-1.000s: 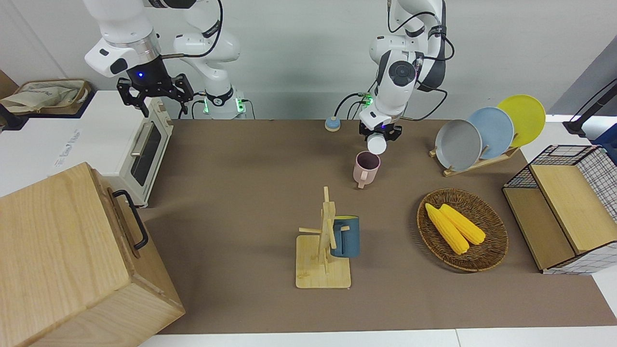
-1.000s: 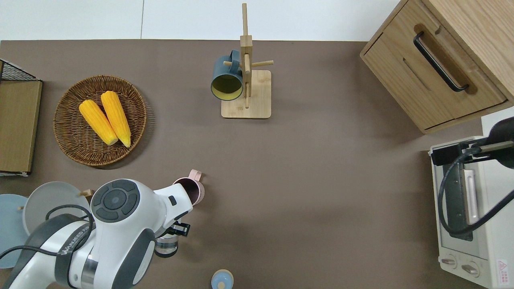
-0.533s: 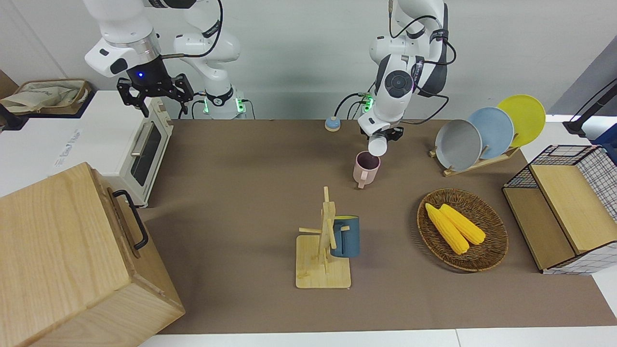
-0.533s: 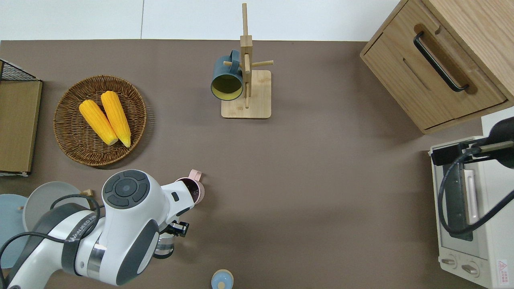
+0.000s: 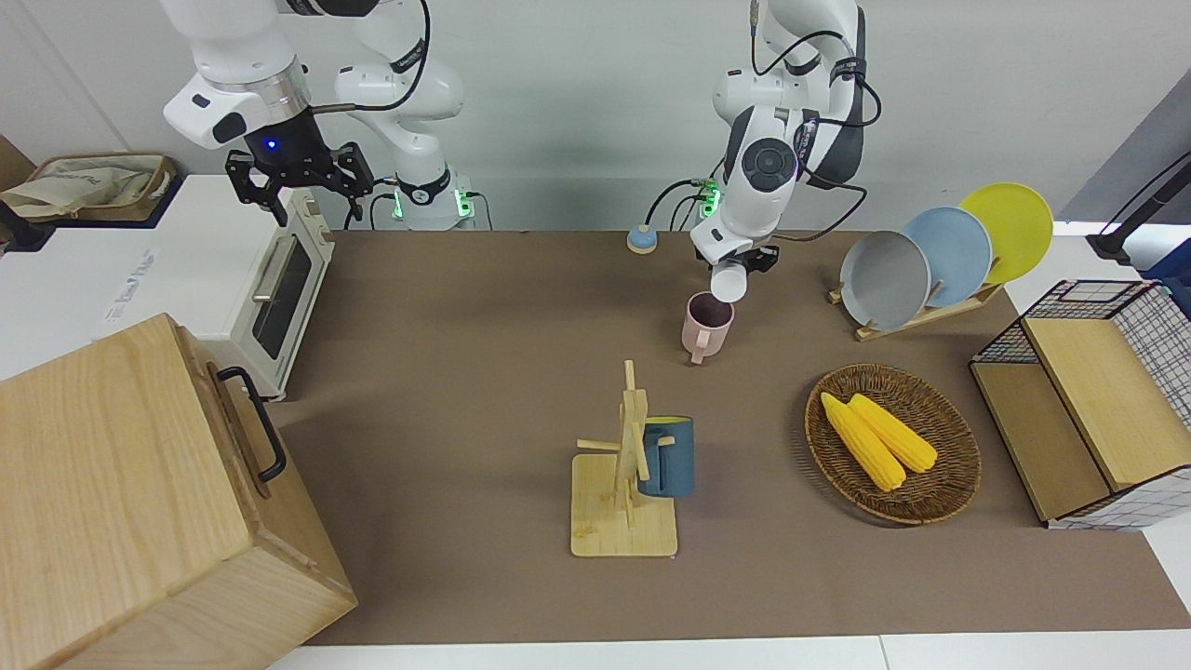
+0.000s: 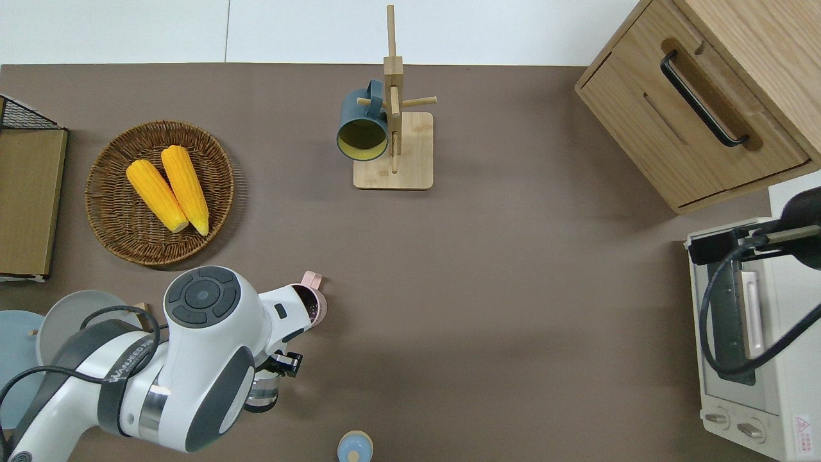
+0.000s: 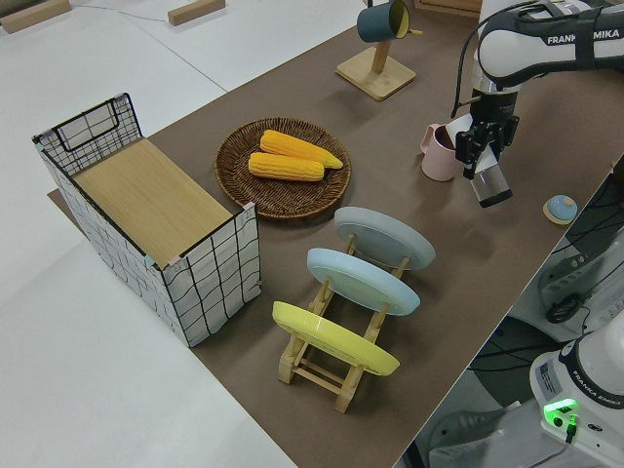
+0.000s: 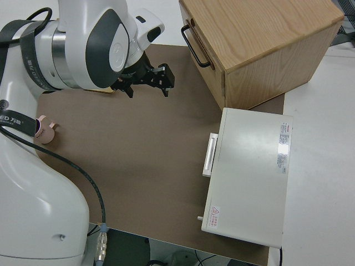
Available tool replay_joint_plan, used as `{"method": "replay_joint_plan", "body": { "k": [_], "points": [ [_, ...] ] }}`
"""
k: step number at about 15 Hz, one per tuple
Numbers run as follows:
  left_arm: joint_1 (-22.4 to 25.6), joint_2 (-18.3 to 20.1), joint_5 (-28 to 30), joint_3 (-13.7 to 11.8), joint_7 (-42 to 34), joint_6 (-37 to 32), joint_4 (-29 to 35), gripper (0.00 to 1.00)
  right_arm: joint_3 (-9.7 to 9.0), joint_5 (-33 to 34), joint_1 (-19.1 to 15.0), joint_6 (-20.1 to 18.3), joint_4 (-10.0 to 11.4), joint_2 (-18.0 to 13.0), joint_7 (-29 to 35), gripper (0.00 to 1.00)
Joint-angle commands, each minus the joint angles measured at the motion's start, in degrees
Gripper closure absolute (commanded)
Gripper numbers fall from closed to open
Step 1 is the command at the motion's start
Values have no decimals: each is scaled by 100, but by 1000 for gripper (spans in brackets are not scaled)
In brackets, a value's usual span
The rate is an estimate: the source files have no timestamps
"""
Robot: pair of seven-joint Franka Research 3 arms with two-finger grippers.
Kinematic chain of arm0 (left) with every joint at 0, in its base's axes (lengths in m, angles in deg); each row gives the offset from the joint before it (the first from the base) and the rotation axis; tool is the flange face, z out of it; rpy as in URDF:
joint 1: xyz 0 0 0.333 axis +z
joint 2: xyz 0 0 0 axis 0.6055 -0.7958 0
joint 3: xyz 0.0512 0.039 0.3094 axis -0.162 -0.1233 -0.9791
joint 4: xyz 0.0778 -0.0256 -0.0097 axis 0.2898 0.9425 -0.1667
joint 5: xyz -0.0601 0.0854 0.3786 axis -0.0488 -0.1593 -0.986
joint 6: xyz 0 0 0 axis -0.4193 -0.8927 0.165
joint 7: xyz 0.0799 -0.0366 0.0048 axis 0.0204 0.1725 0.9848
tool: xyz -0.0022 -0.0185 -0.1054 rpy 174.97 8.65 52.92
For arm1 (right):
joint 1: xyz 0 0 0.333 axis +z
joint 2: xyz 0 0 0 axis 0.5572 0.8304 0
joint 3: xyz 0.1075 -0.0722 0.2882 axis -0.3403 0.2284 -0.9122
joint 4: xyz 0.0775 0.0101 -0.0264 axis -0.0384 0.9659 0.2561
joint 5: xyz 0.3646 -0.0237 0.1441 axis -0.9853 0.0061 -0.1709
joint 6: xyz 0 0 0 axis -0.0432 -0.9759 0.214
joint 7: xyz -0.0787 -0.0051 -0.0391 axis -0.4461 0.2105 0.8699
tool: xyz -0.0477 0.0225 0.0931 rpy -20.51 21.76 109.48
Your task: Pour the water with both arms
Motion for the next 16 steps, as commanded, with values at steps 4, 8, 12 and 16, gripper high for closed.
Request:
{"method": "replay_joint_plan", "body": {
  "k": [4,8,12,16],
  "points": [
    [-37,-34,-158,-20,149,-370,-340,1000,3,-28,-29,14,116,-96,-116,7],
    [-11,-34,-158,-20,149,-459,-419,1000,4,-28,-29,14,116,-96,-116,7],
    [-2,-42,-158,-29,149,-459,-428,1000,4,-28,-29,14,116,-96,-116,7],
    [-2,-34,-158,-29,149,-467,-420,1000,4,-28,-29,14,116,-96,-116,7]
  ]
}}
